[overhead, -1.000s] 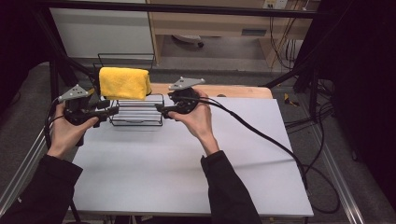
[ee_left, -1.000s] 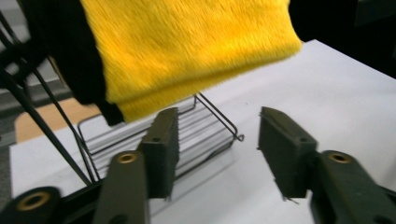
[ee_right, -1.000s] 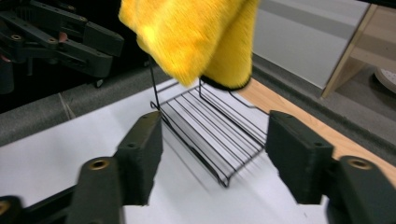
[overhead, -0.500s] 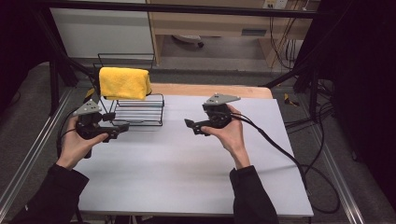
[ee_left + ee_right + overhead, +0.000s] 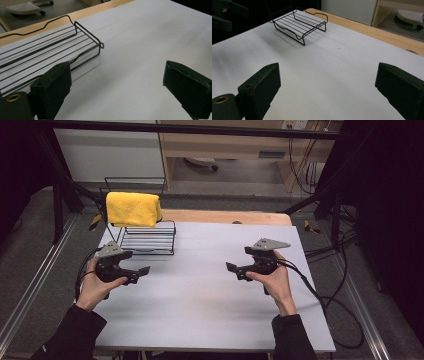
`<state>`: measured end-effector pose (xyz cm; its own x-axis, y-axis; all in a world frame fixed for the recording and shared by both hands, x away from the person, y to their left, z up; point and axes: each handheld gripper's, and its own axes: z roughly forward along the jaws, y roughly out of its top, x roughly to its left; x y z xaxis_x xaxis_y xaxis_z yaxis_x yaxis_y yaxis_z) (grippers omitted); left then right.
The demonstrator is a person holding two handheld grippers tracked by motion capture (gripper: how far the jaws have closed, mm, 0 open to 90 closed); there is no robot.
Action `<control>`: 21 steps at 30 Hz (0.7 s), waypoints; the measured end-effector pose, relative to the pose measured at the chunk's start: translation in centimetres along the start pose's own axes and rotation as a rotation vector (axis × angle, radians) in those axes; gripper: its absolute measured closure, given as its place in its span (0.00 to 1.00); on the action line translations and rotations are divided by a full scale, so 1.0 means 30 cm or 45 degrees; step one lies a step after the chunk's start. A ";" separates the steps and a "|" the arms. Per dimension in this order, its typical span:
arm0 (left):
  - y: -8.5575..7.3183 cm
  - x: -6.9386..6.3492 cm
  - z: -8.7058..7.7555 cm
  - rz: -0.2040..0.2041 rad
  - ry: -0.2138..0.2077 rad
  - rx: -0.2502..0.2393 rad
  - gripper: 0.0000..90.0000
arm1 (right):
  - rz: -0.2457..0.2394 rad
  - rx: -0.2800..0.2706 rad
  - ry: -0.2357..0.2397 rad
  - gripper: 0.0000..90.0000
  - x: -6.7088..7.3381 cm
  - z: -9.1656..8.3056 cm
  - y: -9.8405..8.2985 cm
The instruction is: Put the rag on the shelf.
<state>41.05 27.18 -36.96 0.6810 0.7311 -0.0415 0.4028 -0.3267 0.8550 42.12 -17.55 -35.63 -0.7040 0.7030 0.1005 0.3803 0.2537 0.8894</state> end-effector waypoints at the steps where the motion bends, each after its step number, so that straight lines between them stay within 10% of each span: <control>1: -0.009 -0.004 0.003 0.001 -0.004 0.000 0.09 | 0.008 0.008 0.002 0.08 -0.007 -0.008 -0.016; 21: -0.198 -0.018 0.036 0.004 -0.008 0.064 0.09 | 0.068 0.081 -0.023 0.05 -0.084 -0.089 -0.274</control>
<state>38.96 28.08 -42.59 0.6859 0.7264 -0.0425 0.4311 -0.3586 0.8280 39.15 -23.19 -42.01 -0.6709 0.7285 0.1388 0.4549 0.2565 0.8528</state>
